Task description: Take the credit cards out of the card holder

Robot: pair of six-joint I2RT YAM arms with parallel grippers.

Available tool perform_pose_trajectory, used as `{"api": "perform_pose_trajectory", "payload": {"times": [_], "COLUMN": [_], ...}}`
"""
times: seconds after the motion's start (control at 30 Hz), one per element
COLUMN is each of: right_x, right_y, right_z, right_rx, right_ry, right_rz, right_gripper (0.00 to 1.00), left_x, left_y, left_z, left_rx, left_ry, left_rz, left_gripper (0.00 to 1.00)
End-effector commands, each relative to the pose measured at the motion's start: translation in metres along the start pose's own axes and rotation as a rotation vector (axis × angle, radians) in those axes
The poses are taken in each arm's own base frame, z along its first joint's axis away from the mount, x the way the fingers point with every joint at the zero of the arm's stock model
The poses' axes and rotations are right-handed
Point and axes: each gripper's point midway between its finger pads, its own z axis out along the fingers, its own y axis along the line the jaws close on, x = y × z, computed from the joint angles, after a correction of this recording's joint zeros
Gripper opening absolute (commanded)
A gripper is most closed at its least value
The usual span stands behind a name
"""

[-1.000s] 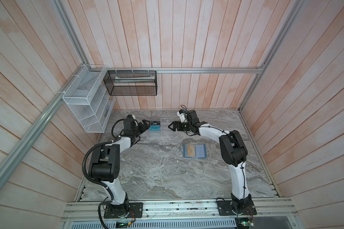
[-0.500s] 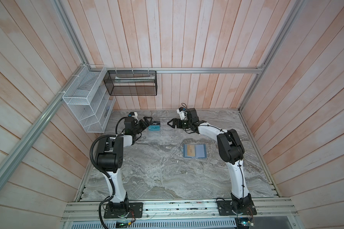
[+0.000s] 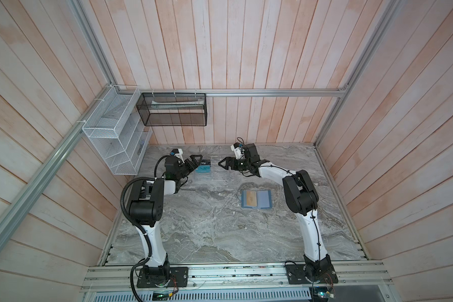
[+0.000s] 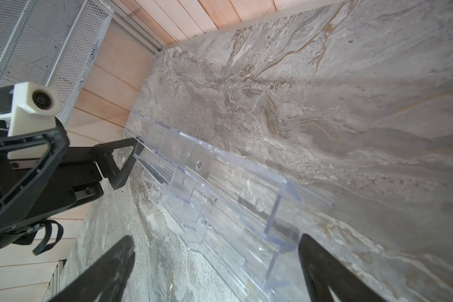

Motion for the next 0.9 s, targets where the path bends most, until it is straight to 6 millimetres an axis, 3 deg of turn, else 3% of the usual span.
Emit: {"api": "perform_pose_trajectory", "payload": {"times": [0.0, 0.87], "right_x": [0.002, 0.027], "right_y": [0.01, 0.033], "right_z": [0.004, -0.02], "right_rx": [-0.034, -0.038], "right_ry": [0.002, 0.004], "right_rz": [-0.009, 0.007], "right_gripper": [0.98, 0.98], "left_x": [0.009, 0.015], "left_y": [-0.004, -0.009], "left_z": [-0.002, -0.033], "left_rx": [0.018, -0.082], "left_ry": [0.016, 0.029], "left_rz": [0.008, 0.082], "left_gripper": [1.0, 1.0]}}
